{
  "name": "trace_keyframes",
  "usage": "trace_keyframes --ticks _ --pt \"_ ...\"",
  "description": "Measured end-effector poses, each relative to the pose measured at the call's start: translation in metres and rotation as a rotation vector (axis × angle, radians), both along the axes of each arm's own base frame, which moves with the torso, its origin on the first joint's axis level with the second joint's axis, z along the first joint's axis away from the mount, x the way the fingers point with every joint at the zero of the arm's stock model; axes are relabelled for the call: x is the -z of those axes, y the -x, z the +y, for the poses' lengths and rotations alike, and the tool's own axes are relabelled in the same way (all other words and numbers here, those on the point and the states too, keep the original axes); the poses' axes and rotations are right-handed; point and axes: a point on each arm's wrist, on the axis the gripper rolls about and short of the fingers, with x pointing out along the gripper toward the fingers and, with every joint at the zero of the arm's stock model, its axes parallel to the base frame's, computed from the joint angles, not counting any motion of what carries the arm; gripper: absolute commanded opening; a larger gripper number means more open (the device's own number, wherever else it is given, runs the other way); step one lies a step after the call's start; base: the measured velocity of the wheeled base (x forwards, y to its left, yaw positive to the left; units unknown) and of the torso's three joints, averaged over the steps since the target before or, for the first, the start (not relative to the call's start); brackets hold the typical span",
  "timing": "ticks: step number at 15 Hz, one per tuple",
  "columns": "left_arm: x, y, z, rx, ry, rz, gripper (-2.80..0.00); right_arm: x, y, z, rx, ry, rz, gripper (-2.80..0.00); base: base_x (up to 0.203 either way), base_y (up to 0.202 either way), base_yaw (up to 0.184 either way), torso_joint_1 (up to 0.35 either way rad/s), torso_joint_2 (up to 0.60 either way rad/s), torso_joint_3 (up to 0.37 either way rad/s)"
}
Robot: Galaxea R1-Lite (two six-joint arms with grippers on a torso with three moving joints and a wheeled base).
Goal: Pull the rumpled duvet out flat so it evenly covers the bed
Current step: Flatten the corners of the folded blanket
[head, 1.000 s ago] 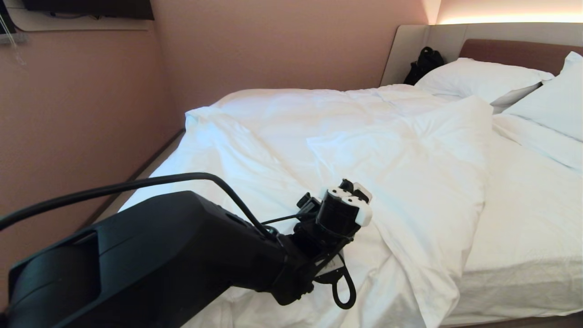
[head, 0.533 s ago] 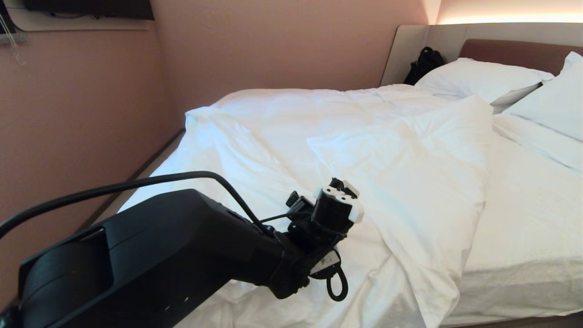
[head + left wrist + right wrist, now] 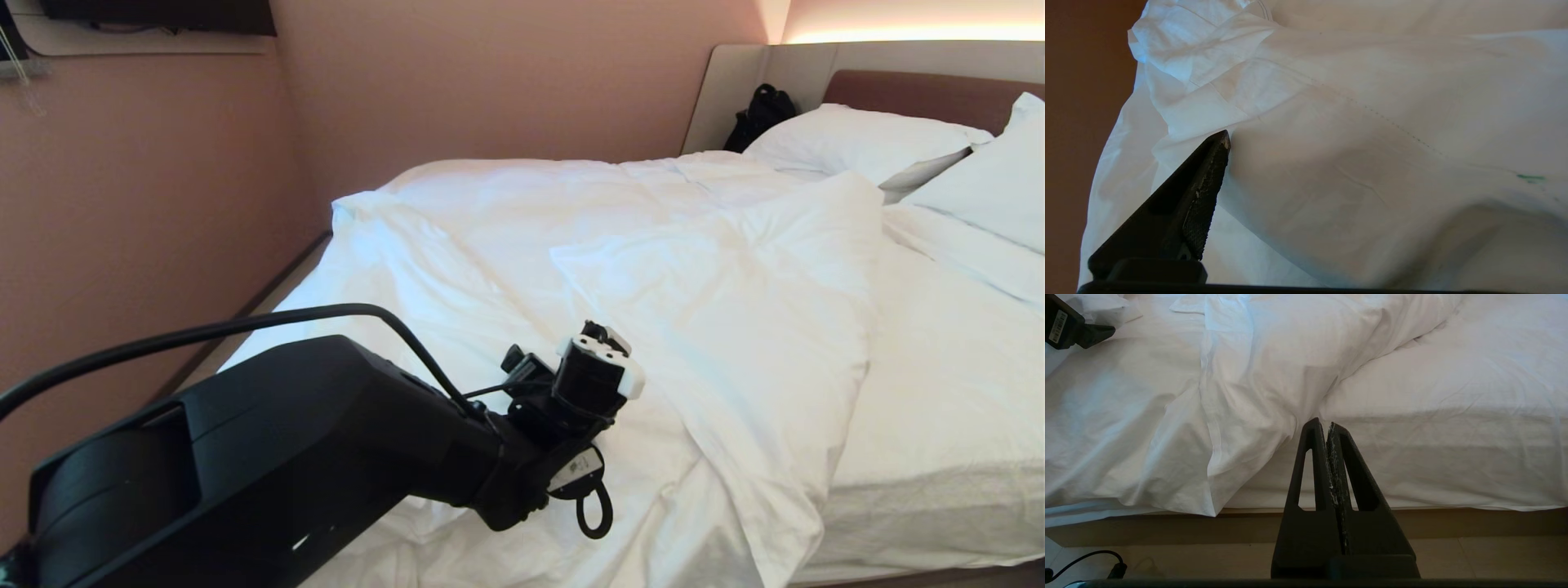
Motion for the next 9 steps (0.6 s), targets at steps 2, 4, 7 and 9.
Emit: trace_keyframes --ticks 2,4,7,9 --pt "0.0 0.001 0.001 0.0 0.001 0.0 -2.8 0.0 0.0 0.0 0.0 0.0 0.0 -2.8 0.0 0.0 0.0 0.0 0.0 0.0" --pt "0.0 0.002 0.003 -0.001 0.002 0.001 -2.8 0.0 0.0 0.0 0.0 0.0 0.0 -2.8 0.0 0.0 0.0 0.0 0.0 0.0" --pt "-0.002 0.003 0.009 -0.011 -0.001 0.006 -2.8 0.0 0.0 0.0 0.0 0.0 0.0 -2.8 0.0 0.0 0.0 0.0 0.0 0.0" --pt "-0.005 0.004 0.014 -0.015 -0.004 0.007 -2.8 0.0 0.0 0.0 0.0 0.0 0.0 -2.8 0.0 0.0 0.0 0.0 0.0 0.0"
